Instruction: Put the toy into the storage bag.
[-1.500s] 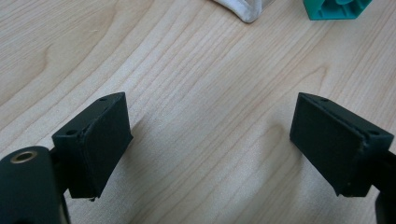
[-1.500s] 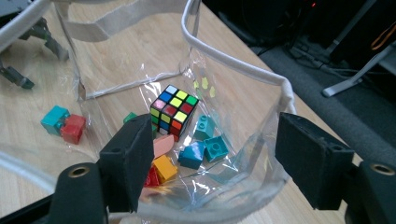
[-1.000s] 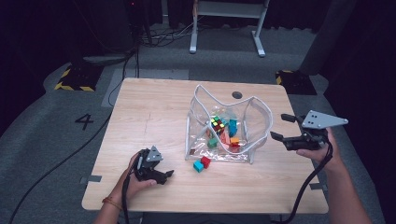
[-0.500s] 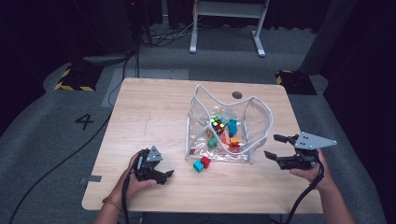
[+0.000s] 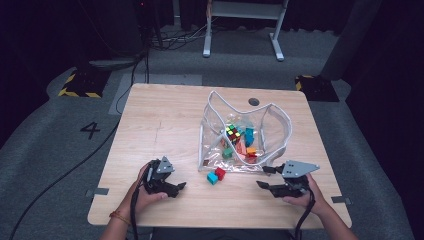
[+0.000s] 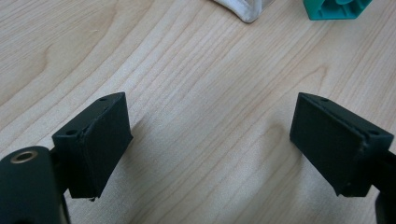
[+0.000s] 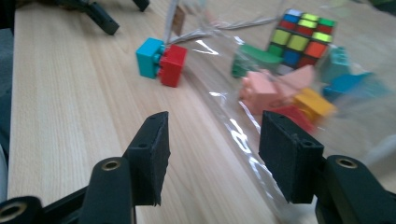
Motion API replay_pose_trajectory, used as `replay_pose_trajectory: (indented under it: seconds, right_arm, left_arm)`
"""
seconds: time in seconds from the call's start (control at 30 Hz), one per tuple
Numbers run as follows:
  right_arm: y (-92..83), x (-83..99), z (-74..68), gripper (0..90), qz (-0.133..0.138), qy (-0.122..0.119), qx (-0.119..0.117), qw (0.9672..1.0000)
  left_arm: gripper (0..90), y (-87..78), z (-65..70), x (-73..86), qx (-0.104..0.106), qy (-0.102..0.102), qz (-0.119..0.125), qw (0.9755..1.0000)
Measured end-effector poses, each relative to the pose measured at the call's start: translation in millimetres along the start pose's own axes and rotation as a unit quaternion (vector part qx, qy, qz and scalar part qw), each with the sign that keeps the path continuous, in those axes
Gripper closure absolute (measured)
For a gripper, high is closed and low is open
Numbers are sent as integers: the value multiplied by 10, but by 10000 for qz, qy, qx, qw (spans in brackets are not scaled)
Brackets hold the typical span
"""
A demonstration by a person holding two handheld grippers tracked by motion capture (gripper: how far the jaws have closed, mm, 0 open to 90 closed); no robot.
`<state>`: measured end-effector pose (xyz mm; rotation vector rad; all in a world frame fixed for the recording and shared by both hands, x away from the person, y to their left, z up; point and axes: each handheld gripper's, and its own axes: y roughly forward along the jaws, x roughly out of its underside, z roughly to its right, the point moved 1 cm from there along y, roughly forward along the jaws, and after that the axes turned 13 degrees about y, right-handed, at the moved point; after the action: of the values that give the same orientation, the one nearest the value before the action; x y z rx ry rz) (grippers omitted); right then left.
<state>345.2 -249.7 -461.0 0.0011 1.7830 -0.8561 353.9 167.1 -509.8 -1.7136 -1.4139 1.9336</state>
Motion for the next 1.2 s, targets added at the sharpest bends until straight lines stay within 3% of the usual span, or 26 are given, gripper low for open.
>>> replay_pose_trajectory:
  seconds: [0.23, 0.33, 0.43, 0.53, 0.6, 0.8, 0.9, 1.07, 1.1, 1.17, 1.2]
  right_arm:
    - [425, -50, -172, 490, -176, -139, -240, 9995]
    - [577, -59, -224, 491, -380, -54, -278, 9989]
    - [717, -87, -264, 497, -301, 41, -314, 9990]
    - [776, -122, -264, 494, -213, 91, -275, 9994]
    - [827, -149, -241, 488, -48, -33, -331, 9994]
    - [971, -164, -264, 477, -10, -104, -178, 9998]
    - [1022, -174, -275, 477, 3, 0, -240, 9997]
    - [1093, -174, -336, 515, -122, 189, -64, 9997]
    - [1112, -183, -319, 515, -33, 46, -80, 10000]
    - [1125, -181, -334, 517, -71, 205, -59, 9997]
    - [1146, -190, -326, 523, 8, 131, -85, 9999]
  left_arm:
    - [125, 0, 0, 0, 0, 0, 1, 10000]
    - [125, 0, 0, 0, 0, -1, 1, 10000]
    - [125, 0, -1, 0, 1, 1, 0, 10000]
    - [125, 0, -1, 0, 0, 3, 0, 10000]
    - [125, 0, -1, 0, 1, 2, 0, 10000]
    - [125, 0, -1, 0, 2, 2, 0, 10000]
    - [125, 0, -1, 0, 2, 3, -1, 10000]
    - [125, 0, -1, 0, 2, 2, -1, 10000]
    - [125, 0, -1, 0, 2, 1, 0, 10000]
    - [125, 0, -1, 0, 3, 2, -1, 10000]
    - [125, 0, -1, 0, 2, 3, -1, 10000]
